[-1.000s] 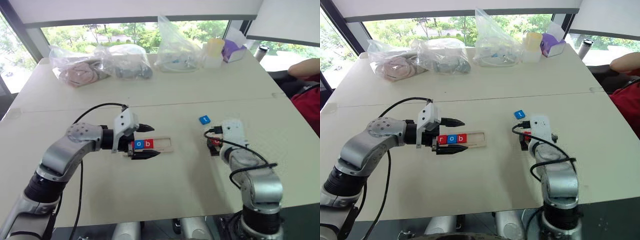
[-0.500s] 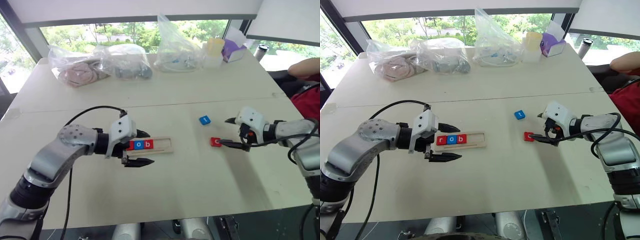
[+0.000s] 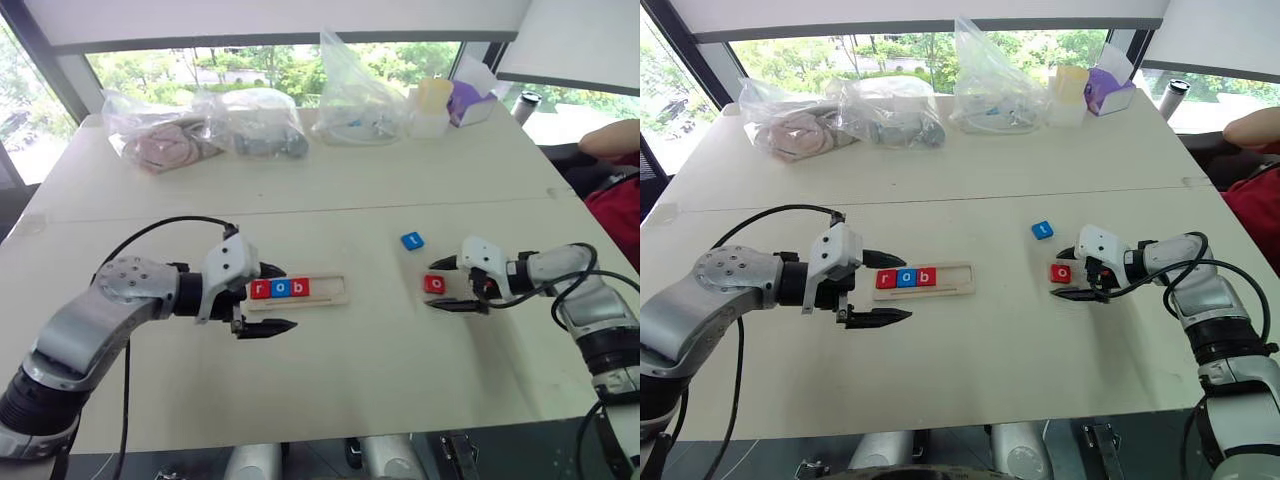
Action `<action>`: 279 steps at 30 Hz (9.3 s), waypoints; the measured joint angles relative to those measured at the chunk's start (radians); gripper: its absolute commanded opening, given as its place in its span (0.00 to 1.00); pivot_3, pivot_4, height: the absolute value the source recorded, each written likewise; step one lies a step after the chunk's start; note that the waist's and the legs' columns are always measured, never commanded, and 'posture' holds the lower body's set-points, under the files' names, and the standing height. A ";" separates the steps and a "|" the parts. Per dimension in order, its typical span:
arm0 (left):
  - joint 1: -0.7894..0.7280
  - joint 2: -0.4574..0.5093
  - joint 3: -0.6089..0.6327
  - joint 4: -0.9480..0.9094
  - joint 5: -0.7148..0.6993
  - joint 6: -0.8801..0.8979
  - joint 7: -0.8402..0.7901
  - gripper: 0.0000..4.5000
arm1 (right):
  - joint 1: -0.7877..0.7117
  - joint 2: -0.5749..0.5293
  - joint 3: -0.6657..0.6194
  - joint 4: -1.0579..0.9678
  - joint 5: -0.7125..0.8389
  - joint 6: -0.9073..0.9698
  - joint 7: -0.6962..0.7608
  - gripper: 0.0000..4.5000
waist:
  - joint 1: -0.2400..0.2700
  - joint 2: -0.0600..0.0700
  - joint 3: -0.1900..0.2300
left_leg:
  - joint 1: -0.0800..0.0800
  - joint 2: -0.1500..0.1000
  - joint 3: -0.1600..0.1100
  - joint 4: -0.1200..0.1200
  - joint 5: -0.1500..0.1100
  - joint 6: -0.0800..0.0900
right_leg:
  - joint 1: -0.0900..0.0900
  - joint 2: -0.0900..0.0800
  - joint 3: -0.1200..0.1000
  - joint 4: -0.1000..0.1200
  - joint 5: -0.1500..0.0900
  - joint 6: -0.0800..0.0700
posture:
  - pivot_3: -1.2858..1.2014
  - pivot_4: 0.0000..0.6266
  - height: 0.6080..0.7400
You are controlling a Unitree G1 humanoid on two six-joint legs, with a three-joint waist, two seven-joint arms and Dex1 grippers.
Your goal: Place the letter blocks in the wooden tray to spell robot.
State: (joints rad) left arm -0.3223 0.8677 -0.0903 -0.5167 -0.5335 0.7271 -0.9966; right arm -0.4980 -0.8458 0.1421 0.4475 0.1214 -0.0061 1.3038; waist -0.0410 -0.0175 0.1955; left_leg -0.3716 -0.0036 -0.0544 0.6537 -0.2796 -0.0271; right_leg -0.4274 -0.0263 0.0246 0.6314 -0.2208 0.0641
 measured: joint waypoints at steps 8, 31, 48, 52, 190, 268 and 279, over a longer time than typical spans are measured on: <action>0.022 0.044 0.037 0.001 -0.008 0.004 -0.014 1.00 | -0.001 0.042 -0.020 -0.044 0.024 0.122 -0.027 0.26 | -0.005 0.000 0.000 | 0.000 0.001 0.000 0.002 0.000 0.000 | 0.001 0.001 0.000 0.001 0.000 -0.002 | 0.52 0.24 1.00; 0.220 0.112 0.197 0.011 -0.026 -0.038 -0.011 1.00 | -0.210 0.373 0.287 -0.314 -0.079 0.368 -0.167 0.26 | 0.004 0.001 0.000 | -0.002 0.001 -0.003 -0.001 0.001 -0.001 | -0.003 0.000 -0.002 0.001 0.001 -0.001 | 0.52 0.24 1.00; 0.190 0.102 0.193 -0.016 -0.047 -0.003 0.041 1.00 | -0.225 0.432 0.289 -0.204 -0.116 0.286 -0.142 0.26 | -0.002 0.001 0.000 | -0.001 0.001 -0.003 -0.001 0.001 -0.001 | -0.003 0.000 -0.002 0.002 0.001 -0.001 | 0.52 0.24 1.00; 0.189 0.100 0.190 -0.016 -0.048 0.006 0.045 1.00 | -0.228 0.436 0.289 -0.196 -0.123 0.282 -0.146 0.26 | -0.002 0.001 0.000 | -0.001 0.001 -0.003 -0.001 0.001 -0.001 | -0.003 0.000 -0.002 0.002 0.001 -0.001 | 0.52 0.24 1.00; -0.104 -0.047 -0.085 0.146 0.040 -0.076 -0.119 1.00 | 0.168 0.515 -0.276 -0.960 0.073 1.057 -0.993 0.99 | -0.003 0.001 0.000 | -0.002 0.000 -0.003 -0.004 0.001 -0.002 | -0.003 0.000 -0.001 0.000 -0.003 0.000 | 0.52 0.24 1.00; 0.190 0.072 0.191 0.043 -0.038 -0.044 0.032 1.00 | -0.308 0.361 0.215 -0.022 -0.097 0.173 0.017 0.25 | 0.022 0.000 0.001 | -0.001 0.001 -0.002 -0.002 0.001 -0.002 | -0.002 0.000 -0.002 0.001 0.002 -0.001 | 0.52 0.24 1.00; 0.172 0.054 0.157 0.050 -0.033 -0.047 0.026 1.00 | -0.308 0.383 0.180 -0.057 -0.075 0.210 -0.005 0.25 | 0.019 0.000 0.001 | -0.001 0.001 -0.002 -0.002 0.001 -0.002 | -0.002 0.000 -0.002 0.002 0.002 -0.001 | 0.52 0.24 1.00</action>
State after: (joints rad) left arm -0.1501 0.9215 0.0672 -0.4664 -0.5666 0.6796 -0.9706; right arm -0.8059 -0.4632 0.3218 0.3905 0.0464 0.2036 1.2990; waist -0.0216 -0.0174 0.1962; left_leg -0.3723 -0.0027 -0.0566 0.6516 -0.2787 -0.0289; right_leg -0.4298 -0.0262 0.0223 0.6329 -0.2191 0.0633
